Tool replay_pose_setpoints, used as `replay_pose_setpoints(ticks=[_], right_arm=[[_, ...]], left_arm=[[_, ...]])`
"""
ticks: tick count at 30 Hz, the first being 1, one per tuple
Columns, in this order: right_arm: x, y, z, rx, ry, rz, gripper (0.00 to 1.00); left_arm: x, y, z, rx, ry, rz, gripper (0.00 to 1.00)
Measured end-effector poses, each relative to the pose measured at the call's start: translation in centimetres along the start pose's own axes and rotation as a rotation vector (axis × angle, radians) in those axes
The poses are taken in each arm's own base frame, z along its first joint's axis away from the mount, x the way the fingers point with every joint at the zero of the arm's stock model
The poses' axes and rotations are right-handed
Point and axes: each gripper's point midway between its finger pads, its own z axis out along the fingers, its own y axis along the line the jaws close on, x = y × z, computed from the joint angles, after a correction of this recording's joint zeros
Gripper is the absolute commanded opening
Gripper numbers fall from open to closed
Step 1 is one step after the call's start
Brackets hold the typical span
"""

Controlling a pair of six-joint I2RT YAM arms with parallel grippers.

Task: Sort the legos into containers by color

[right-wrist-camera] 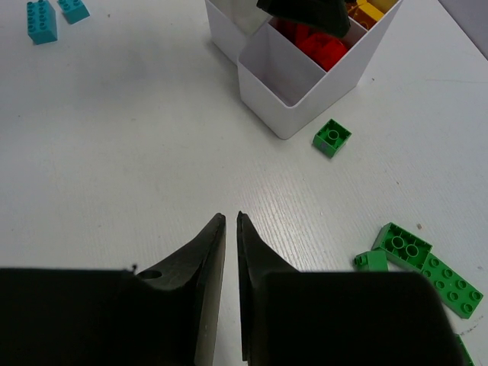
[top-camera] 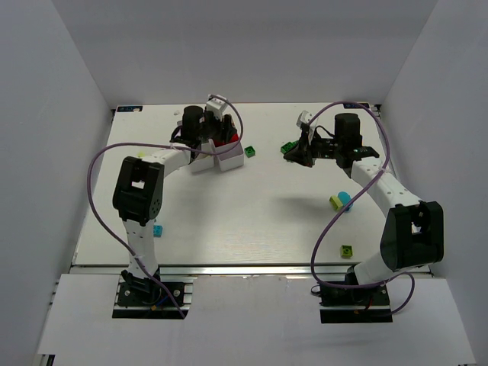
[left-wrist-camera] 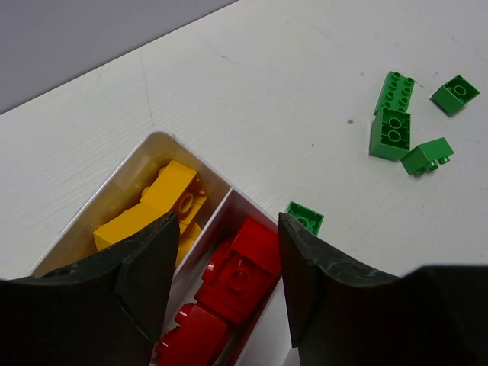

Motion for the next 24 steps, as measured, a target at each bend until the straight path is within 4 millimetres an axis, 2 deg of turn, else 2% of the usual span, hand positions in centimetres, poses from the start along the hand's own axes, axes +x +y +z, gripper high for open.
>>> replay_pose_setpoints(ticks=[3, 6, 11, 12, 17, 19, 21, 22, 24], right_arm=[[0.0, 0.0, 0.0, 0.000, 0.000, 0.000, 0.18], [0.1, 0.0, 0.0, -0.001, 0.002, -0.001, 0.20], [0.1, 0.1, -0.1, -0.003, 0.008, -0.003, 0.29], [0.2, 0.1, -0.1, -0.003, 0.009, -0.004, 0.34], [0.5, -0.1, -0.2, 0.006, 0.032, -0.007, 0.51], [0.8, -0.3, -0.2, 0.013, 0.053, -0.004, 0.54], [1.3, -0.7, -0.3, 0.027, 0.084, 0.004, 0.57], [1.7, -0.9, -0.4, 0.035, 0.101, 0.009, 0.59], [2.7, -1.2, -0.5, 0.057, 0.146, 0.027, 0.61]], left_arm=[[-0.6, -0.1, -0.2, -0.002, -0.010, 0.000, 0.61], [-2.1, -0.3, -0.7, -0.002, -0.034, 0.002, 0.58], [-6.3, -0.8, -2.7, -0.009, -0.099, 0.017, 0.52], [-7.4, -0.9, -3.3, -0.015, -0.116, 0.022, 0.52], [-11.9, -1.2, -8.0, -0.080, -0.187, -0.027, 0.56], [-12.9, -0.5, -10.0, -0.123, -0.198, -0.085, 0.58], [-12.9, 0.9, -12.2, -0.181, -0.195, -0.160, 0.61], [-12.6, 1.6, -12.9, -0.202, -0.191, -0.188, 0.67], [-10.9, 4.1, -15.5, -0.283, -0.175, -0.288, 0.73]])
